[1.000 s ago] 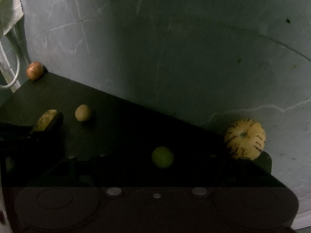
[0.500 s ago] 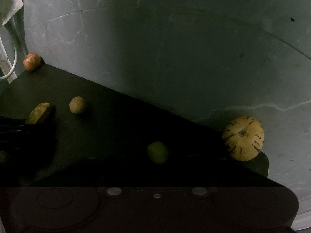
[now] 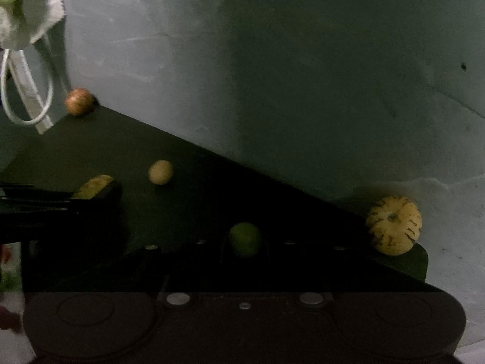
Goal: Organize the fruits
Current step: 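Lift the banana with the left tool while the right tool grasps the green grape, then carry the banana over the tray with the left tool while the right tool carries the grape there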
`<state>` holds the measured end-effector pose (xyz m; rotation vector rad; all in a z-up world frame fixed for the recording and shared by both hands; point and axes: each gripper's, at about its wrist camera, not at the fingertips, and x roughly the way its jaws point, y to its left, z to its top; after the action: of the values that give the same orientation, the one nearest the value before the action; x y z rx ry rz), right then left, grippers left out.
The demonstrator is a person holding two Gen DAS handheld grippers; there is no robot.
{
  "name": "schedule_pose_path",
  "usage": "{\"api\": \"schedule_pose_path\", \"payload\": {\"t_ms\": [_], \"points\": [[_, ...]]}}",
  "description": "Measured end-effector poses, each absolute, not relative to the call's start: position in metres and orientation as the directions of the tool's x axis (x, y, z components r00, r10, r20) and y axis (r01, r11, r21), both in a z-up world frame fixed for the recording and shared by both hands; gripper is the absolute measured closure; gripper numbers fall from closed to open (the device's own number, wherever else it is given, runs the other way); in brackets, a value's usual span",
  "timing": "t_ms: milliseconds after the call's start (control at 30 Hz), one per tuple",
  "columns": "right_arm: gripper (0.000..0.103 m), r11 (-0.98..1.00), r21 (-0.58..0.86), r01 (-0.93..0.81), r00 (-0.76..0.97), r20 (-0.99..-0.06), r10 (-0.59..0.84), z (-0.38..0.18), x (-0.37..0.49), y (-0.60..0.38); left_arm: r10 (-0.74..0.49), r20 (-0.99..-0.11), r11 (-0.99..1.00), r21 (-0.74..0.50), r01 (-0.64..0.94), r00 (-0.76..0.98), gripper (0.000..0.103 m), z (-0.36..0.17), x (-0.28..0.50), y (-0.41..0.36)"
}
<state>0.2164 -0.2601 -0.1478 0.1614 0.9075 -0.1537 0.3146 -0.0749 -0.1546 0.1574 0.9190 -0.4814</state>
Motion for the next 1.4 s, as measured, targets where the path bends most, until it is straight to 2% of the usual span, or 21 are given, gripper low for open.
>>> {"api": "schedule_pose_path", "payload": {"t_ms": [333,733,1100,1400], "points": [[0.078,0.98,0.128,0.152,0.666,-0.746,-0.006,-0.11,0.194,-0.247,-0.351,-0.76,0.893,-0.096,0.44,0.547,0.071,-0.13,0.282,-0.074],[0.078,0.988,0.153,0.017,0.762,-0.641,0.086,-0.038,0.158,-0.23,-0.315,-0.678,0.933,-0.093,0.347,0.665,0.071,-0.071,0.227,-0.054],[0.078,0.97,0.156,-0.186,0.806,-0.541,0.241,0.019,0.128,-0.189,-0.206,-0.595,0.977,-0.081,0.198,0.777,0.071,-0.023,0.163,-0.007],[0.078,0.924,0.167,-0.345,0.778,-0.5,0.381,0.038,0.103,-0.145,-0.087,-0.57,0.996,-0.063,0.063,0.817,0.071,-0.004,0.114,0.037]]}}
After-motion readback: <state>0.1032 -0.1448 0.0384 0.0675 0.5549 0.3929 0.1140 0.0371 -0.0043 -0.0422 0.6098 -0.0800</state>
